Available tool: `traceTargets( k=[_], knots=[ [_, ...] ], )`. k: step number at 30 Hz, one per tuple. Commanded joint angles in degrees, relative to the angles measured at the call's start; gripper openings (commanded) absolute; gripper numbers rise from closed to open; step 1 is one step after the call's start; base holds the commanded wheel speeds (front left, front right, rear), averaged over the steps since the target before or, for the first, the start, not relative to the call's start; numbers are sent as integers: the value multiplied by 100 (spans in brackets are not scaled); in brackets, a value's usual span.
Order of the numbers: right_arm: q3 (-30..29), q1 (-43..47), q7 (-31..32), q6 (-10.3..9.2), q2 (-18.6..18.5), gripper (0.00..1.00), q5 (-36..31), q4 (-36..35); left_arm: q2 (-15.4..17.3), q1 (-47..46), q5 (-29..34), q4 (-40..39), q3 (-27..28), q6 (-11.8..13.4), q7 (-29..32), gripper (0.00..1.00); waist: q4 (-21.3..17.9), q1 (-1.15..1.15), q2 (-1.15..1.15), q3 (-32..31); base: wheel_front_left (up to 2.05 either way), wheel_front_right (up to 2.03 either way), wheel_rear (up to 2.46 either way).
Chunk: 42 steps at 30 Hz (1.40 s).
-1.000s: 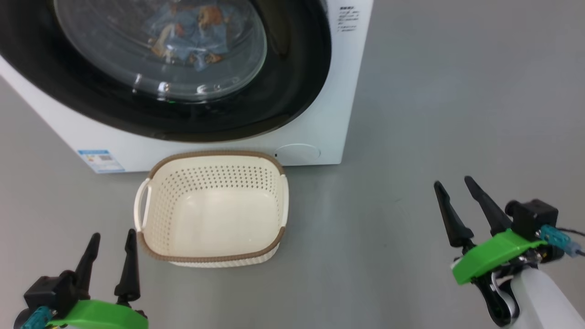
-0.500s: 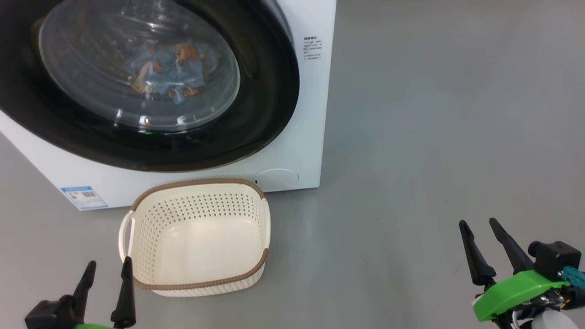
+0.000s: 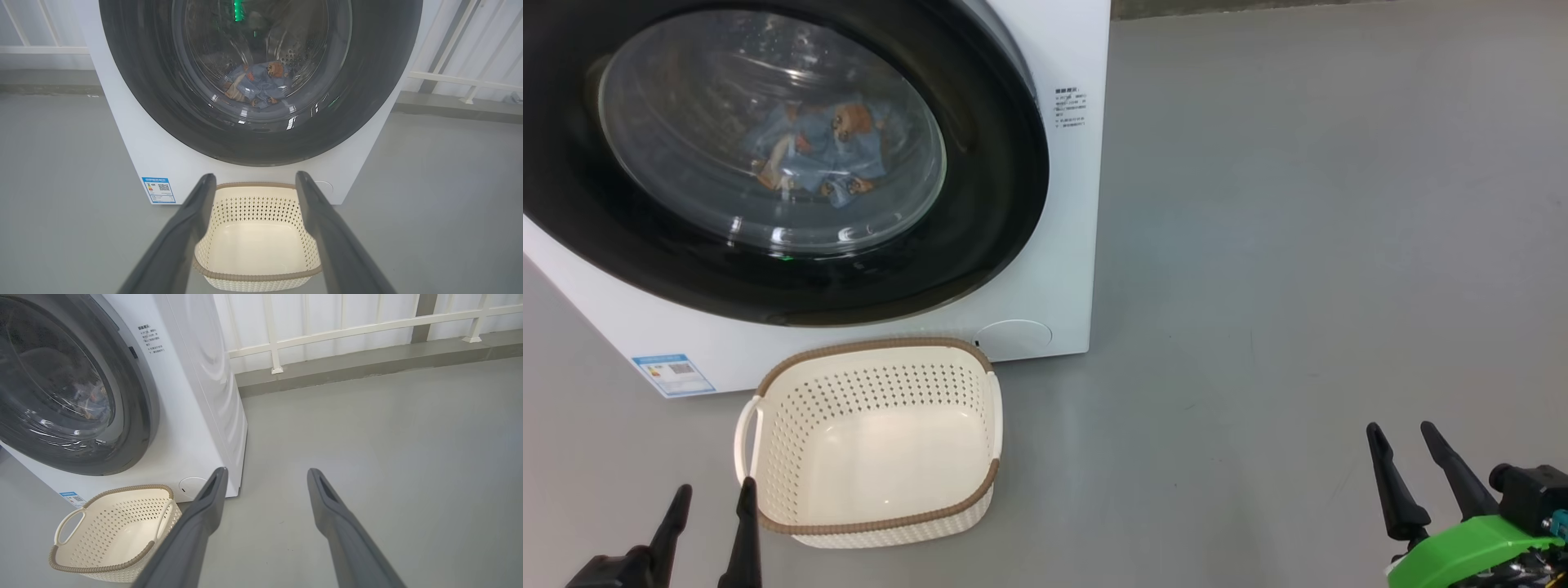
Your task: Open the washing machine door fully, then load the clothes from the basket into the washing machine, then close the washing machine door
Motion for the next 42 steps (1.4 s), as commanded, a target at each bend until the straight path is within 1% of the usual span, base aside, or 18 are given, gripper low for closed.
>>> traceTargets(
  k=[1, 13, 14, 19, 23, 27, 31, 42],
  knots=[
    [79, 32, -28, 8, -72, 100, -66, -143, 121, -90, 19, -165, 203, -9, -37, 100, 0, 0, 0, -6, 0, 0, 0],
    [64, 80, -28, 8, -70, 100, -60, -154, 123, -43, 12, -108, 171, -9, -37, 100, 22, 0, 0, -57, 0, 0, 0],
    [-42, 46, 0, 0, 11, 0, -9, -9, -2, 19, 0, 2, -36, 0, 0, 0, 22, 0, 0, -58, 0, 0, 0],
    [-8, 76, 7, 0, 216, 0, 15, 310, -212, 90, -7, 293, -109, 1, 9, 0, 22, 0, 0, -59, 0, 0, 0],
    [-28, 68, 61, 0, 237, 0, 176, 286, -220, 68, -184, 286, -88, 1, 65, 0, 28, 2, 0, -65, 0, 0, 0],
    [-51, 70, 130, 0, 266, 0, 393, 243, -231, 49, -424, 269, -68, 1, 134, 0, 35, 13, 0, -84, 0, 0, 0],
    [-71, 64, 197, 1, 294, 0, 610, 211, -242, 22, -663, 262, -50, 0, 199, 0, 43, 1, 0, -81, 0, 0, 0],
    [-129, 42, 380, 1, 372, 0, 1207, 116, -271, -56, -1319, 235, 2, -1, 381, 0, 63, 0, 0, -95, 0, 0, 0]
  ],
)
